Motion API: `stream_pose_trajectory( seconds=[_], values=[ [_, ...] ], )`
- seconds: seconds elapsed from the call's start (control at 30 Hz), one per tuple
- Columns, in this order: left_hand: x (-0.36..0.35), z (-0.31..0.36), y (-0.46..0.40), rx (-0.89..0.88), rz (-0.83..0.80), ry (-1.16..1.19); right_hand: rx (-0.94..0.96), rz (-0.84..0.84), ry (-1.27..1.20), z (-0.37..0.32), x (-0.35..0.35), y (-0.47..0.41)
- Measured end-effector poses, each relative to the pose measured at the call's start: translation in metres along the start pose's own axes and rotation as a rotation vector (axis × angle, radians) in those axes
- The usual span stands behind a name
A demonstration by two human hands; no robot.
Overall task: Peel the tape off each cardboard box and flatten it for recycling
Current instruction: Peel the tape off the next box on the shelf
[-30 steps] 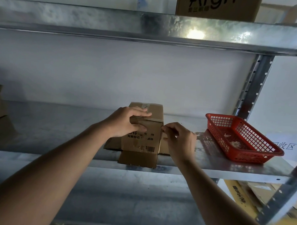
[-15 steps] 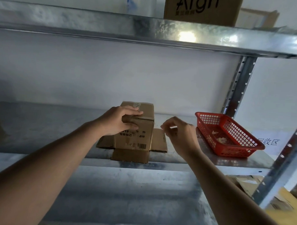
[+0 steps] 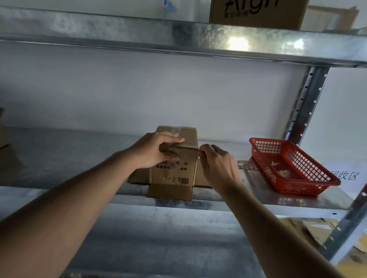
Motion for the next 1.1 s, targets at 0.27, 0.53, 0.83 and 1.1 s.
stream_pose_trajectory(
  seconds=[0.27, 0.53, 0.83, 1.1],
  values=[
    [-0.001, -0.005, -0.006, -0.004, -0.043, -0.157, 0.240, -0.232, 0.182, -0.029, 0.017, -0.031],
    [0.000, 0.016, -0.001, -0.017, 0.078, -0.305, -0.133, -0.245, -0.374, -0.015, 0.021, -0.042],
    [0.003, 0.004, -0.001, -0.026, -0.021, -0.256, -0.495, -0.121, -1.209, 0.012, 0.000, -0.034],
    [-0.003, -0.012, 0.002, -0.039, -0.093, -0.137, -0.333, -0.114, -1.098, 0.009, -0.007, -0.040]
  ],
)
Point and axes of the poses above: each hand's wrist, its own y-axis away from the middle knuckle, its own x-axis out of the back of the hand, z = x × y, the point moved 9 cm from there along -y, towards the middle knuckle, and after that the axes turned 12 degrees about -y, right-handed, at the moved point
